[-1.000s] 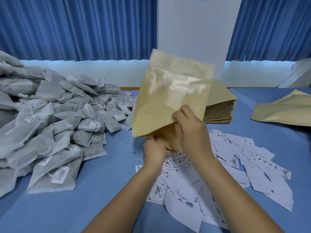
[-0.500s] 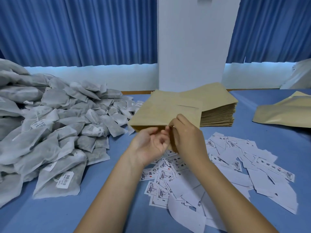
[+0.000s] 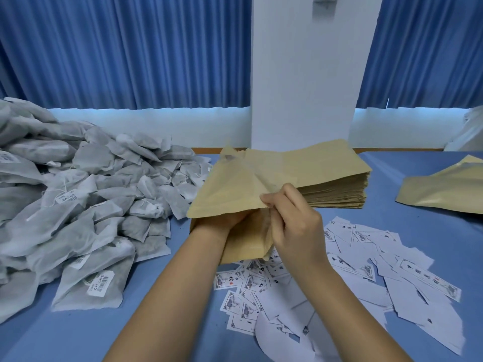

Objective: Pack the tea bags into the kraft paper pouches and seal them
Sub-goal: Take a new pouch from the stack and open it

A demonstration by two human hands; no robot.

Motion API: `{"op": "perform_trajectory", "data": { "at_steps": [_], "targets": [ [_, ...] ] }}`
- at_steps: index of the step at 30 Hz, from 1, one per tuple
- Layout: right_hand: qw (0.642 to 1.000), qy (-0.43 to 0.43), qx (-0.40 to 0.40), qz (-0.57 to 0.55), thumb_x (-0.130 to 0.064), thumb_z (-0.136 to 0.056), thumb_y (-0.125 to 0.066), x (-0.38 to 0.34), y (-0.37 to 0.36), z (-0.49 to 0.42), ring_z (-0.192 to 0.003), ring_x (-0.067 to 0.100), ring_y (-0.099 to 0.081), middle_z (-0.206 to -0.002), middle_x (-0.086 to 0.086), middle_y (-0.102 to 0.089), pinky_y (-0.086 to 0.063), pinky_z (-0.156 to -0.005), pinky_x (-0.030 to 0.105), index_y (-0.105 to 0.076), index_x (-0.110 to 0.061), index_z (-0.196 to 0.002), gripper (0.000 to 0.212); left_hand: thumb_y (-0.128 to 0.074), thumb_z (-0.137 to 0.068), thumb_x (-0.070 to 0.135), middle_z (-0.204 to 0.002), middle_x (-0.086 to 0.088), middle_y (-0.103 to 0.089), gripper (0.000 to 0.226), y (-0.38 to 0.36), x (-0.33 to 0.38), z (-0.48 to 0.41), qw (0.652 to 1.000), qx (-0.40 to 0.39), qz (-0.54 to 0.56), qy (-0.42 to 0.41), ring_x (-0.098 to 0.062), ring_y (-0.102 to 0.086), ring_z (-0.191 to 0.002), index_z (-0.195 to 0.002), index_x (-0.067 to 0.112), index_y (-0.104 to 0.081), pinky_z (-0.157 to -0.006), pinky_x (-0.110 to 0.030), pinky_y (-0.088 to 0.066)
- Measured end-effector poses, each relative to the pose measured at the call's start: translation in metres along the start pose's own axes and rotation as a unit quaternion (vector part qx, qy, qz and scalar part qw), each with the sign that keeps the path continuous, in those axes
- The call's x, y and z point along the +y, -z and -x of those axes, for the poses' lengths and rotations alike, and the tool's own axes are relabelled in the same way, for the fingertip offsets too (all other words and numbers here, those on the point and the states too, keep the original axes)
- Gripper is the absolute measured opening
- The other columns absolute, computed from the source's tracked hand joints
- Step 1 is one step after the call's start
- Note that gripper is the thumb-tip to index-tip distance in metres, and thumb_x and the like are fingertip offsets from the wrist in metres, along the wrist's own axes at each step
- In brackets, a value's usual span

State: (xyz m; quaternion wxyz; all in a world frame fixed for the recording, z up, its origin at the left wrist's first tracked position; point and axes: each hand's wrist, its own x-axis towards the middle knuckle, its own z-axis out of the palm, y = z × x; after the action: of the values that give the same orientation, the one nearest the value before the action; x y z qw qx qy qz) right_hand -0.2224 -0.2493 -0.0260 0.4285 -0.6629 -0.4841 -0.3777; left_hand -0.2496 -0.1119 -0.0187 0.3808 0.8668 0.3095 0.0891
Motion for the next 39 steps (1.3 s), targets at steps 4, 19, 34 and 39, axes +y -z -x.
{"op": "perform_trajectory", "data": {
  "at_steps": [4, 19, 34, 39],
  "targets": [
    [0.999, -0.014, -0.028, 0.032, 0.016, -0.077, -0.059, 0.006, -0.002, -0.002, -0.045, 0.028, -0.042, -0.068, 0.013, -0.050, -0.040, -0.034, 0.032, -0.068, 0.002, -0.082, 0.017, -0.039, -0.099, 0.002, -0.088, 0.003, -0.056, 0.027, -0.006, 0.024, 0.022, 0.914, -0.086, 0.389, -0.082, -0.007, -0.058, -0.082, -0.084, 0.022, -0.052, -0.081, -0.015, -0.048],
    [0.990, -0.097, -0.099, -0.017, 0.005, -0.086, -0.050, 0.000, -0.012, -0.005, -0.055, 0.029, -0.044, -0.069, 0.020, -0.049, -0.044, -0.054, 0.035, -0.067, 0.008, -0.094, 0.019, -0.067, -0.082, 0.028, -0.148, -0.016, -0.029, 0.061, 0.016, -0.100, 0.013, 0.890, 0.404, -0.205, 0.048, -0.040, -0.026, -0.135, -0.138, 0.026, -0.044, -0.100, -0.057, -0.030],
    [0.997, -0.070, -0.015, 0.034, 0.018, -0.072, -0.065, 0.001, -0.032, 0.002, -0.049, 0.018, -0.038, -0.063, 0.011, -0.047, -0.034, -0.044, 0.022, -0.075, -0.001, -0.094, 0.031, -0.043, -0.093, 0.003, -0.127, -0.021, -0.038, 0.037, 0.016, -0.105, 0.006, 0.897, 0.343, -0.270, 0.074, -0.038, -0.040, -0.112, -0.128, 0.017, -0.043, -0.066, -0.037, -0.042],
    [0.994, -0.107, 0.005, 0.036, 0.015, -0.077, -0.062, 0.008, -0.027, 0.003, -0.050, 0.021, -0.042, -0.066, 0.009, -0.046, -0.037, -0.046, 0.025, -0.075, -0.006, -0.096, 0.031, -0.056, -0.083, 0.047, -0.134, -0.012, -0.033, 0.076, -0.003, -0.088, 0.021, 0.945, 0.214, -0.240, -0.063, -0.034, -0.034, -0.120, -0.145, 0.038, -0.014, -0.075, -0.038, -0.040]
  ]
}}
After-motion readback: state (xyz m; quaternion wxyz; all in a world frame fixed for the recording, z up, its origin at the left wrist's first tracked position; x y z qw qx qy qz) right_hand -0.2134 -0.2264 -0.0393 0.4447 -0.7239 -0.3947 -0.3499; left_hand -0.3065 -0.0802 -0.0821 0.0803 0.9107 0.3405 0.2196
